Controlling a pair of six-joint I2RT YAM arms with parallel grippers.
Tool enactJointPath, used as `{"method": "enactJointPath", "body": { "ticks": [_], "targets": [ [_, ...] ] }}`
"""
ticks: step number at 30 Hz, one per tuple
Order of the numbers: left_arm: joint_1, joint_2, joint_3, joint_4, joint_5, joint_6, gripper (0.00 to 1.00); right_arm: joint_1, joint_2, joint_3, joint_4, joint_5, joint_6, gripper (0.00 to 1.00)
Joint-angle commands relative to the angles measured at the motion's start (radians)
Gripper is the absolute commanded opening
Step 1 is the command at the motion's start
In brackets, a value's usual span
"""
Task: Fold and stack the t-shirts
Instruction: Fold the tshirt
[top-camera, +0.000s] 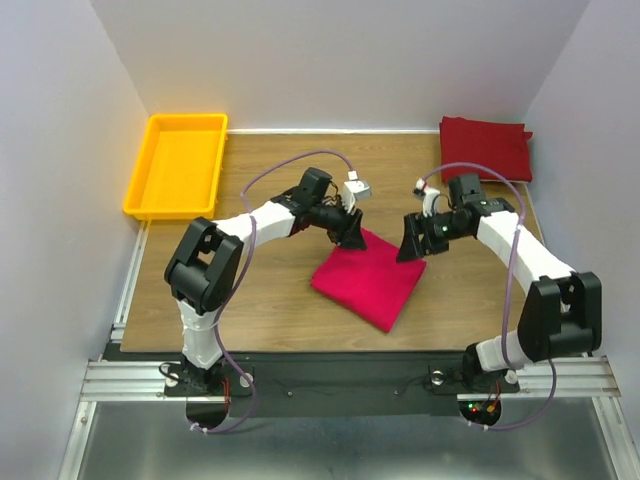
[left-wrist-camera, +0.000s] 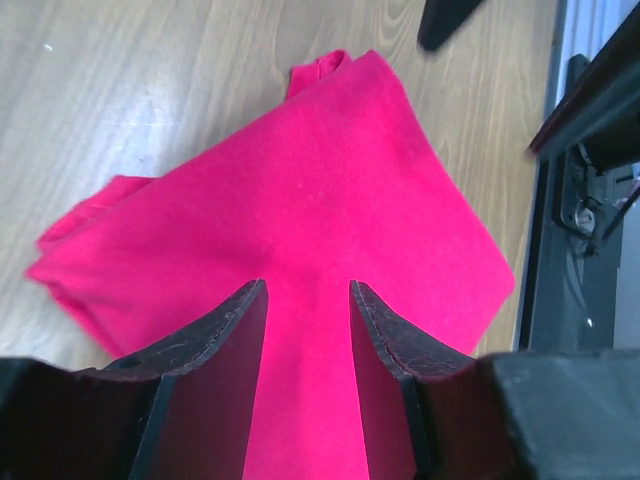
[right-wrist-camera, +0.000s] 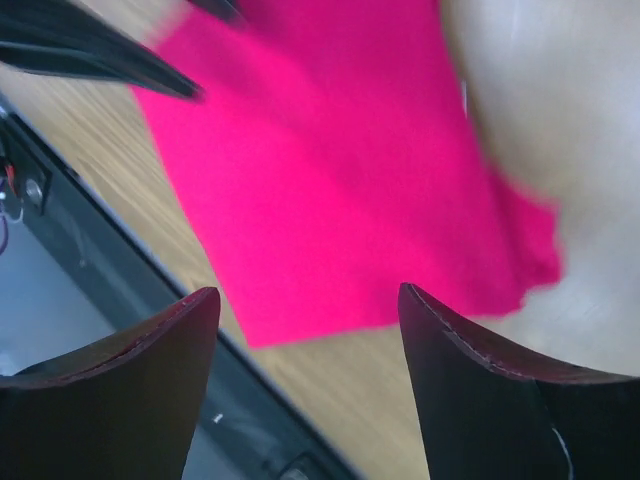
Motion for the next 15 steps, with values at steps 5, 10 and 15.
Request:
{"method": "enactJointPath", "body": {
  "ticks": [5,10,15],
  "targets": [
    [-0.019,-0.047,-0.033,0.01,-0.086,-0.014,0.5,-0.002,0.143,-0.031,-0.039,0.158,0.108,0.76],
    [-0.019,-0.087,-0.067,0.014,-0.119,0.02,0.5,-0.001,0.222,-0.004,-0.064,0.174,0.137,0.79],
    [-0.008,-0.112,-0.084,0.021,-0.13,0.02,0.5,-0.002,0.34,0.039,-0.112,0.169,0.164,0.82]
  ]
}}
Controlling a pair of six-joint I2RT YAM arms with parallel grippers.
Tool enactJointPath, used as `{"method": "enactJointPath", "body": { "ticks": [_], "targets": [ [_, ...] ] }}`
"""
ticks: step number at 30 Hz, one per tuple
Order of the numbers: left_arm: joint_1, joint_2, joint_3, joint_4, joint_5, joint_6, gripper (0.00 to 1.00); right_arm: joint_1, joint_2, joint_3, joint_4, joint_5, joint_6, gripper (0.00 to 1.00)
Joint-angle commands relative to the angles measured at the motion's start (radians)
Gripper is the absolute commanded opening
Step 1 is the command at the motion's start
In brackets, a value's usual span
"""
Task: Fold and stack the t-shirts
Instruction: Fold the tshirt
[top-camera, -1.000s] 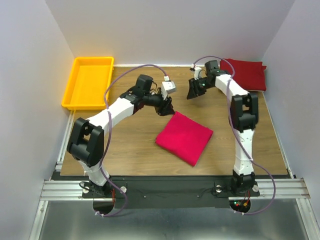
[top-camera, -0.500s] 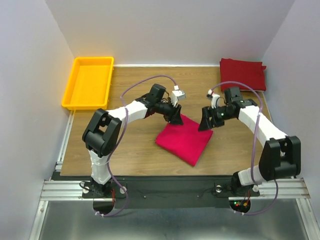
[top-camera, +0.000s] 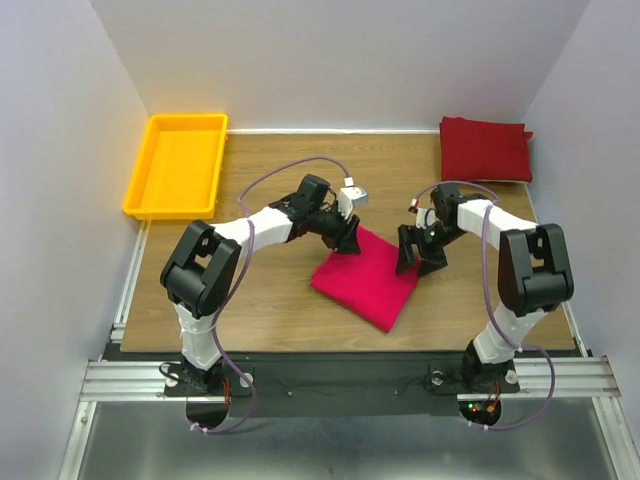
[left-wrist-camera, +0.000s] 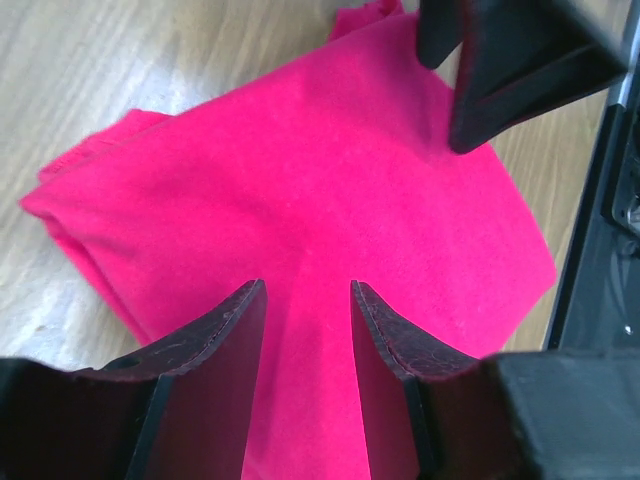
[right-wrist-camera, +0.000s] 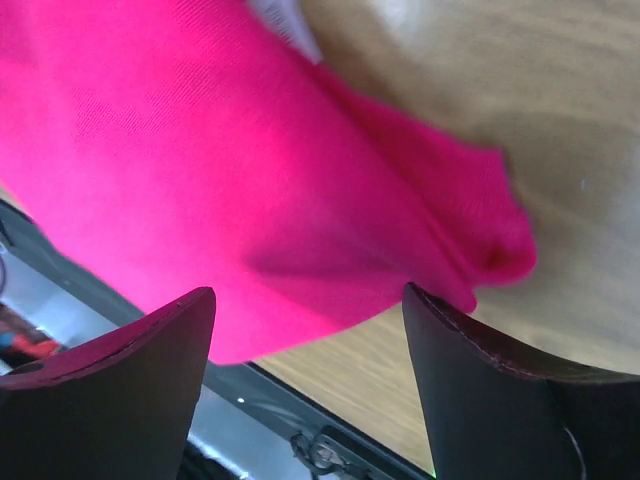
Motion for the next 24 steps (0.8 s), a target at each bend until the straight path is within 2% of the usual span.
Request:
{"method": "enactJointPath", "body": {
  "ticks": [1,5,9,12,15,20,24],
  "targets": [
    [0.009,-0.095,-0.02,0.032,-0.011,0.022,0.5,0.001,0.073,0.04,-0.045,0.014,0.038,0.82],
    [0.029,-0.111,-0.038,0.05,0.001,0.01,0.5,0.001,0.144,0.074,0.027,0.043,0.034,0.81],
    [0.064,-0.076,-0.043,0.047,0.01,-0.013,0.5,0.001,0.249,0.25,0.093,0.037,0.031,0.77],
    [0.096,-0.007,-0.015,0.024,-0.03,0.002,0.48,0.001,0.342,0.382,0.098,0.033,0.038,0.76],
    [0.153,0.076,0.021,0.025,-0.033,-0.012,0.44,0.002,0.394,0.442,0.102,0.054,0.028,0.76],
    [0.244,0.167,0.083,0.047,-0.007,-0.047,0.41,0.002,0.425,0.514,0.115,0.091,0.028,0.76],
    [0.297,0.158,0.136,0.047,0.067,-0.04,0.4,0.001,0.4,0.569,0.156,0.091,-0.021,0.76]
  ]
}}
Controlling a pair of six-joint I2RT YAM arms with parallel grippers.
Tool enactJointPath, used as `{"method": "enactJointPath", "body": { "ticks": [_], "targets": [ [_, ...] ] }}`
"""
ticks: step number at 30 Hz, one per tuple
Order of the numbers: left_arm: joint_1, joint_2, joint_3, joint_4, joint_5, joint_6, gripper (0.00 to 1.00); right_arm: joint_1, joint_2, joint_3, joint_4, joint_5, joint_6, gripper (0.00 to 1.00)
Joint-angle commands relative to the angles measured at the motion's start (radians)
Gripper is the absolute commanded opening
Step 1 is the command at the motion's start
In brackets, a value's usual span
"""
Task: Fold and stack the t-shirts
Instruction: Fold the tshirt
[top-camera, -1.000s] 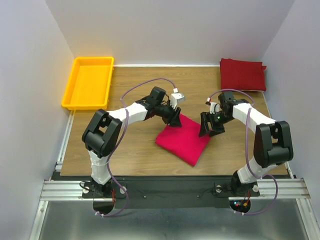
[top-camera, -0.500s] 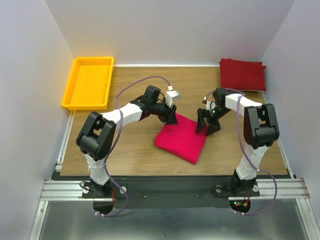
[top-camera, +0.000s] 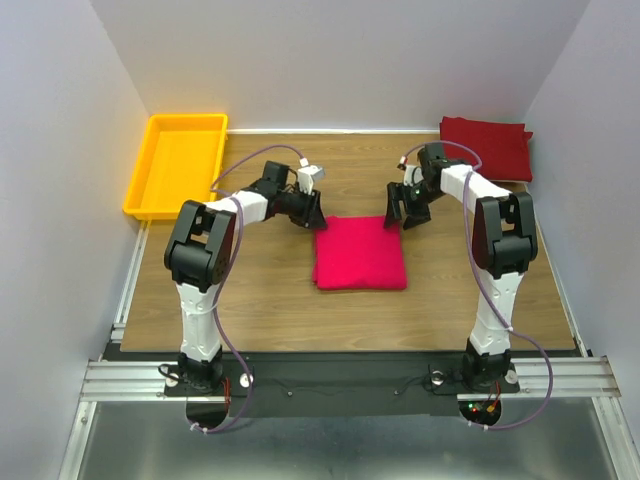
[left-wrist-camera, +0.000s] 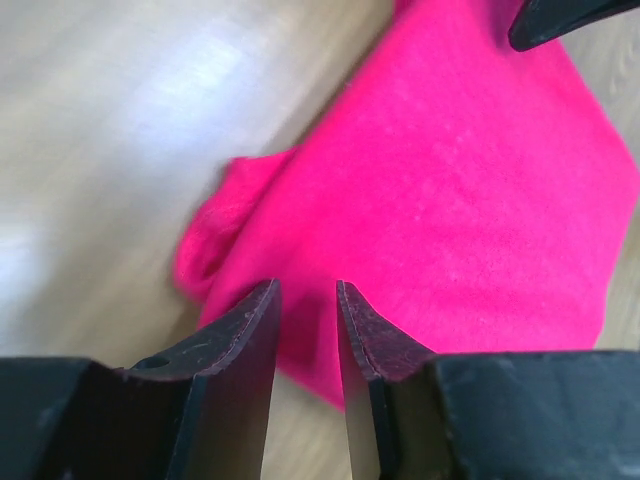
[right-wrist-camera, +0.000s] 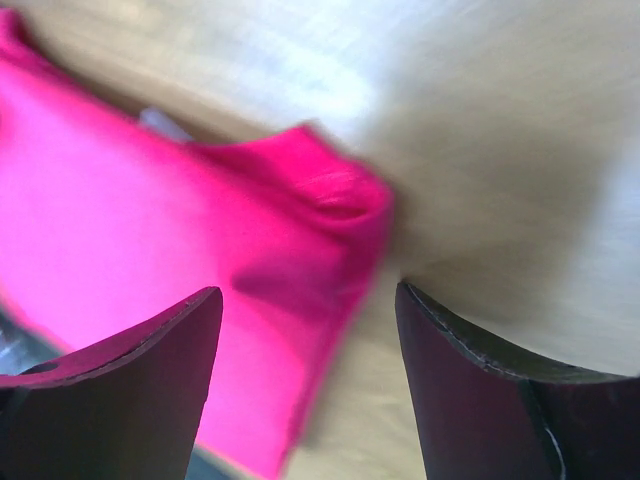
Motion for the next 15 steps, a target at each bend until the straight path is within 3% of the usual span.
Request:
{"method": "enactJointPath", "body": {
  "ticks": [1,6,8,9,12,15],
  "targets": [
    [0.051,-0.028,0.069,0.012,0.056,0.015,0.4,-0.002,-0.01,0.079,0.101,0.054,-0.071,0.76],
    [0.076,-0.134,0.078,0.018,0.172,-0.034,0.43,-0.005,-0.131,0.103,0.158,-0.106,-0.055,0.7],
    [0.073,-0.176,0.046,0.118,0.232,-0.144,0.43,-0.005,-0.177,0.02,0.224,-0.231,-0.025,0.61],
    [0.065,-0.189,-0.02,0.262,0.273,-0.278,0.43,-0.004,-0.207,-0.046,0.303,-0.305,0.061,0.58],
    [0.025,-0.216,-0.138,0.505,0.306,-0.494,0.44,-0.001,-0.203,-0.115,0.426,-0.405,0.194,0.47],
    [-0.013,-0.156,-0.135,0.518,0.303,-0.519,0.44,0.002,-0.162,-0.175,0.498,-0.447,0.272,0.42]
  ]
}}
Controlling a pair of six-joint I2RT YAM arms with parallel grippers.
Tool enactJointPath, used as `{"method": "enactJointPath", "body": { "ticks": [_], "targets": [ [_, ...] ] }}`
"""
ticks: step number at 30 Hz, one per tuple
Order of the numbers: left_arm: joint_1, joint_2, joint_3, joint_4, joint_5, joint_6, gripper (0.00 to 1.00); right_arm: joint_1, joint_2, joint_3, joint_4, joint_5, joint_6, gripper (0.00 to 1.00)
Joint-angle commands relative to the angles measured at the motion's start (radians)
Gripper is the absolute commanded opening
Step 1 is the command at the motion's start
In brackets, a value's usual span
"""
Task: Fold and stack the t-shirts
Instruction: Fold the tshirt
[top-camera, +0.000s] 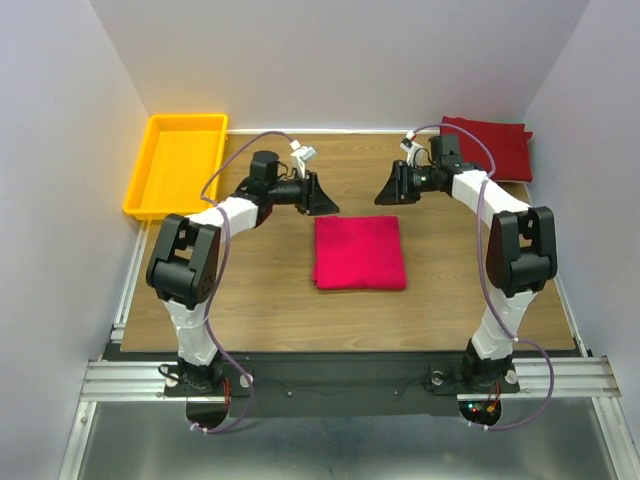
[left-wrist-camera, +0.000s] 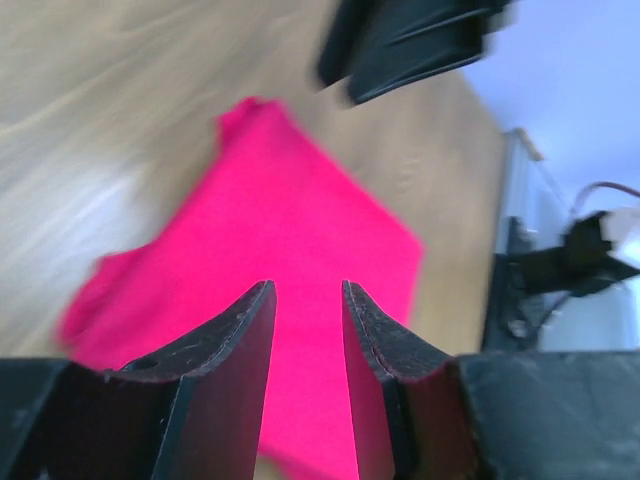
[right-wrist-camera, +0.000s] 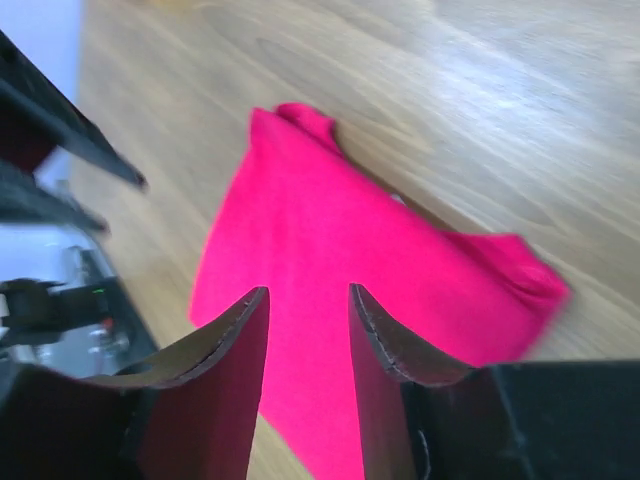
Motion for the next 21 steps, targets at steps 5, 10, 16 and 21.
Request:
{"method": "enactJointPath", "body": {
  "ticks": [5,10,16,21],
  "targets": [
    [-0.053,0.202,0.014,0.213,0.035,-0.228,0.43,-0.005,0.162,-0.05,0.213,-0.09,0.119,0.4],
    [-0.014,0.362,0.171,0.076,-0.002,-0.157,0.42,-0.012,0.269,0.035,0.215,-0.027,0.079,0.37],
    [0.041,0.329,0.309,-0.099,-0.002,0.023,0.4,-0.017,0.208,0.131,0.21,-0.022,0.086,0.3],
    [0.026,0.111,0.211,-0.093,0.062,0.026,0.42,0.0,0.045,0.052,0.213,-0.114,0.177,0.3]
  ]
}}
